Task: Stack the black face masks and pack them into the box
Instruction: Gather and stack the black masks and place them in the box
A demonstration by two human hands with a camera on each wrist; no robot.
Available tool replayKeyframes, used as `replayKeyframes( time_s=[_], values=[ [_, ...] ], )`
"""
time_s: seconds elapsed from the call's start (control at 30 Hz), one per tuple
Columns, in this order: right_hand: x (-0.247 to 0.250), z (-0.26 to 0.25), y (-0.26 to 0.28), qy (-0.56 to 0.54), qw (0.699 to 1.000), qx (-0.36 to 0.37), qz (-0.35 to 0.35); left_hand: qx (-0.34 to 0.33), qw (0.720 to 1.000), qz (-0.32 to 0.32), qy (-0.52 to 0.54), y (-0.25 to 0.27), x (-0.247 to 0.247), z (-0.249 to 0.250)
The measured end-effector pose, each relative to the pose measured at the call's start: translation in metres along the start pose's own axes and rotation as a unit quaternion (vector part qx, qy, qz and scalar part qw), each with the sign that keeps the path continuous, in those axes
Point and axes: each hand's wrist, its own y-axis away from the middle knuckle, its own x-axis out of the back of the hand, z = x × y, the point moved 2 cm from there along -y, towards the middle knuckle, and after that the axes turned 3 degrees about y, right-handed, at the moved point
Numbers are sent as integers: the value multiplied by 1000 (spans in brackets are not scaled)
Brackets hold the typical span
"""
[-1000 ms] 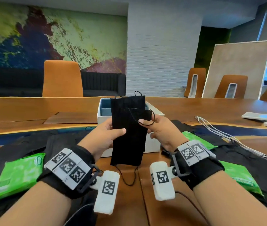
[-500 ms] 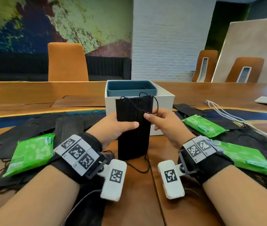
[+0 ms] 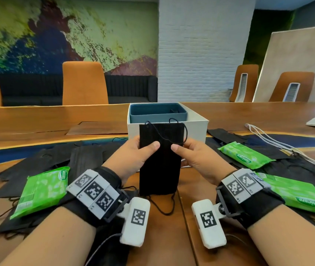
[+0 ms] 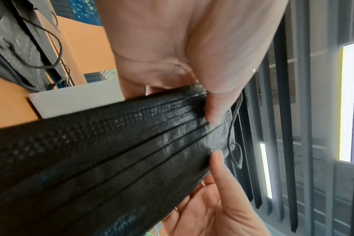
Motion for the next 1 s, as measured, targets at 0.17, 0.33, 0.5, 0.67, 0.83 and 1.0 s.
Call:
replayKeyframes(
  time_s=[0.17,0.33,0.5,0.67,0.83,1.0],
  values=[
    [-3,1,2,26,999,-31,-16,9,996,-51,-72,4,-7,-3],
    [-3,-4,4,28,999,-10,-30,0,999,-23,-49,1,3,-1],
    [0,-9,7,0,999,-6,-53,-16,999,2,-44,3,11,7],
    [3,-21,8,-7,999,38,3,-25,999,21,-39,9,30,26],
    [7,-30,7,-33,994,76,74,56,987,149,-23,8,90,19],
    [3,-51,-6,-65,988,91,106,220,947,232,-43,2,149,-9]
  ],
)
